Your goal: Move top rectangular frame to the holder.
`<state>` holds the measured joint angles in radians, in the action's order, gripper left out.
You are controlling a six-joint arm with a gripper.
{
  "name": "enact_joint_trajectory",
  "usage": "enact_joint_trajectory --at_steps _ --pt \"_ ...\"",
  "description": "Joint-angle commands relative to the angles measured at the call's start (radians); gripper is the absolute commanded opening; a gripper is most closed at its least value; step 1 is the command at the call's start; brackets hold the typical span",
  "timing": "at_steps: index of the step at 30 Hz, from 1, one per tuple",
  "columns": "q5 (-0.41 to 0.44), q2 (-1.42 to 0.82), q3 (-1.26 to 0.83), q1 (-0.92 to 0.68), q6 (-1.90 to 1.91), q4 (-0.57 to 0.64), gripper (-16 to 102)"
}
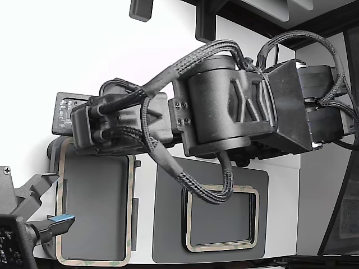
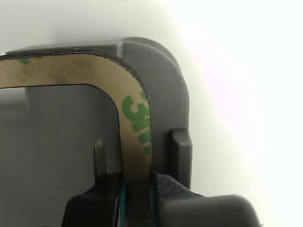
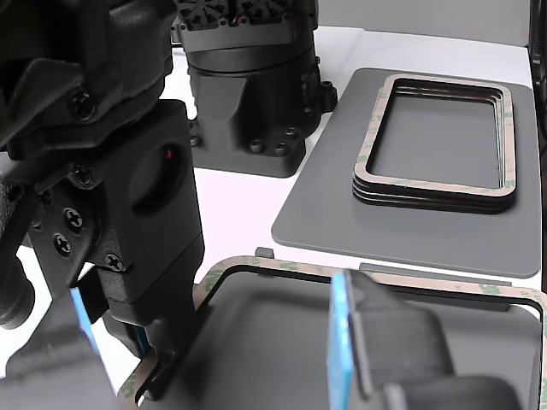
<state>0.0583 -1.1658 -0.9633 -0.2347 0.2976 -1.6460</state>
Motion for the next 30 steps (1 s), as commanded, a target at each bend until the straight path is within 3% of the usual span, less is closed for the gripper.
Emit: enact_joint_trajectory --at_steps 1,30 --pt "0.003 -0.026 0.014 0.015 0.006 -0.009 -10" --pt "0.018 -0.015 -0.023 0.008 0.005 -0.009 -10"
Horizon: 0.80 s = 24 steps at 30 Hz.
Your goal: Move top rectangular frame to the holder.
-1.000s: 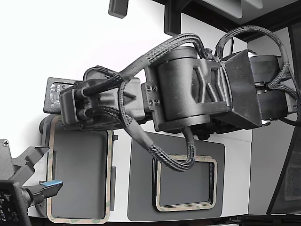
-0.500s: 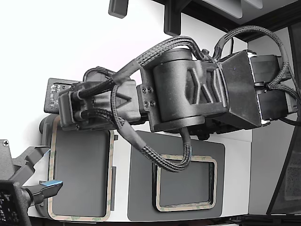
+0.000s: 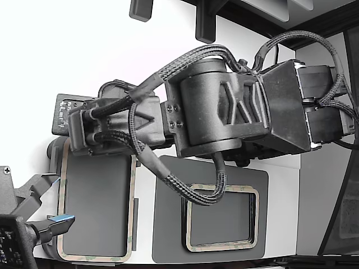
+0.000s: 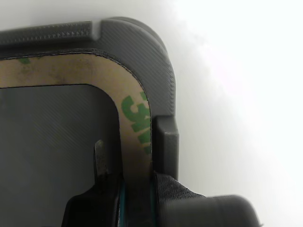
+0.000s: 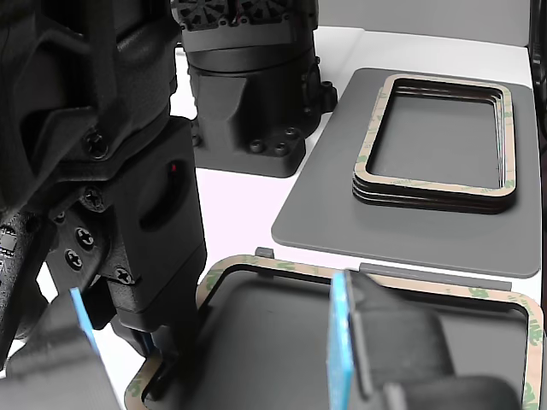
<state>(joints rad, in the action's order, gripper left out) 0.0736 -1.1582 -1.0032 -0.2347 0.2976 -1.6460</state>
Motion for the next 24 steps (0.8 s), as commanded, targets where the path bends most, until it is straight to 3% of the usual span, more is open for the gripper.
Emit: enact_joint_trajectory --at_steps 1,24 --pt "0.005 -0.020 0.017 0.008 0.006 -0.009 -10" --pt "0.015 -0.012 0.014 -0.008 -0.005 -0.008 -10"
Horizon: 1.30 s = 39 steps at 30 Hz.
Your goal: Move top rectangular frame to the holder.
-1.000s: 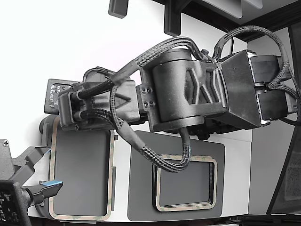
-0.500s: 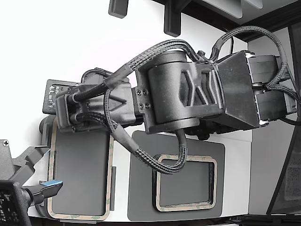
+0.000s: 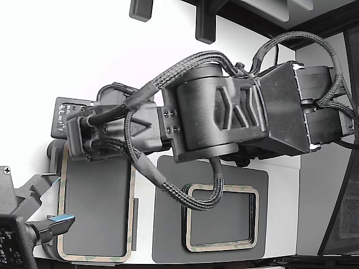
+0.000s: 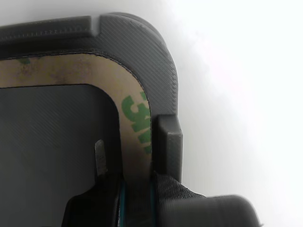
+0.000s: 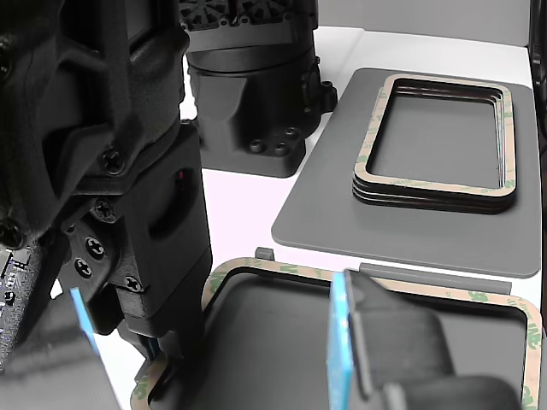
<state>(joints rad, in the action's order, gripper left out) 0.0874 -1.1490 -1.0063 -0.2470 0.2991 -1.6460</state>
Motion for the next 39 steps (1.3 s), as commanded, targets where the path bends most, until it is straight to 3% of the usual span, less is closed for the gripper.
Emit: enact_joint_trajectory --at_steps 1,39 --pt "0.002 -0.020 0.017 0.005 -0.008 -0.008 -10" --pt "0.018 -0.020 0.009 0.003 0.009 -0.008 -10"
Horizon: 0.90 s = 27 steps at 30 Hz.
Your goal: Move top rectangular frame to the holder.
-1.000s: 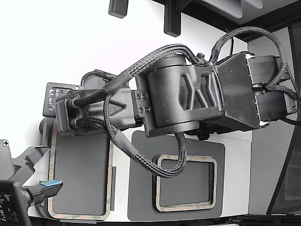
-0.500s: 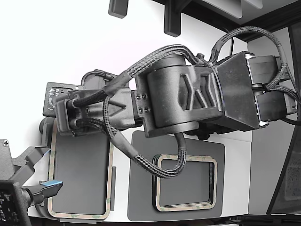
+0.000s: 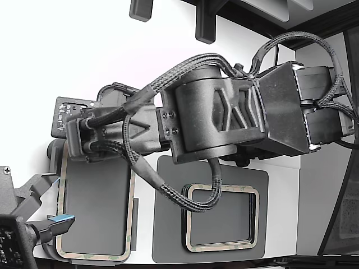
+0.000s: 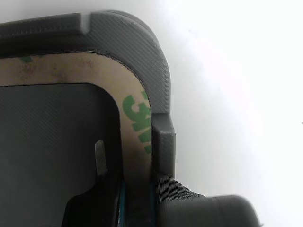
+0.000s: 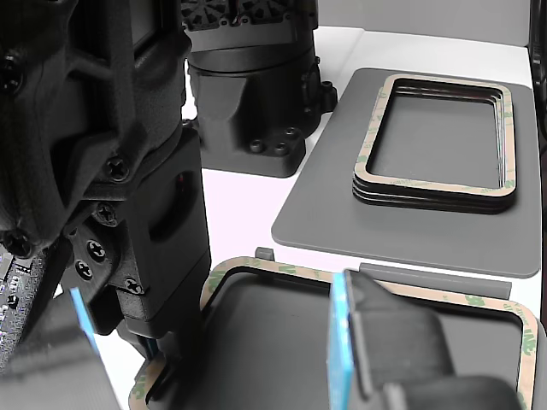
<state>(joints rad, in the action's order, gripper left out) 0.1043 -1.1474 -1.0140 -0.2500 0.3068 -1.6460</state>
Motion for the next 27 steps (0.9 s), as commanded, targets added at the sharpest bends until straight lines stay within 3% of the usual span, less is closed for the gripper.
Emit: enact_joint_trajectory --at_steps 1,6,11,18,21,23,25,27 --pt "0.002 -0.021 0.018 0.006 0.002 -0.008 -10" --pt "-0.003 -0.021 0.018 0.003 -0.006 -0.005 -4" --pt "-0.003 -0.021 0.020 0.002 -0.008 -0.006 -10" --pt "-0.003 -0.021 0.025 -0.002 -0.011 -0.005 -3" --pt "-0.003 -0.020 0.028 -0.002 -0.018 -0.005 13" --pt "-0.005 -0.020 0.028 -0.003 -0.032 -0.005 45" --pt "-0.005 -0.020 0.029 -0.006 -0.031 -0.005 65" --pt "-0.003 -0.020 0.031 -0.006 -0.029 -0.005 95"
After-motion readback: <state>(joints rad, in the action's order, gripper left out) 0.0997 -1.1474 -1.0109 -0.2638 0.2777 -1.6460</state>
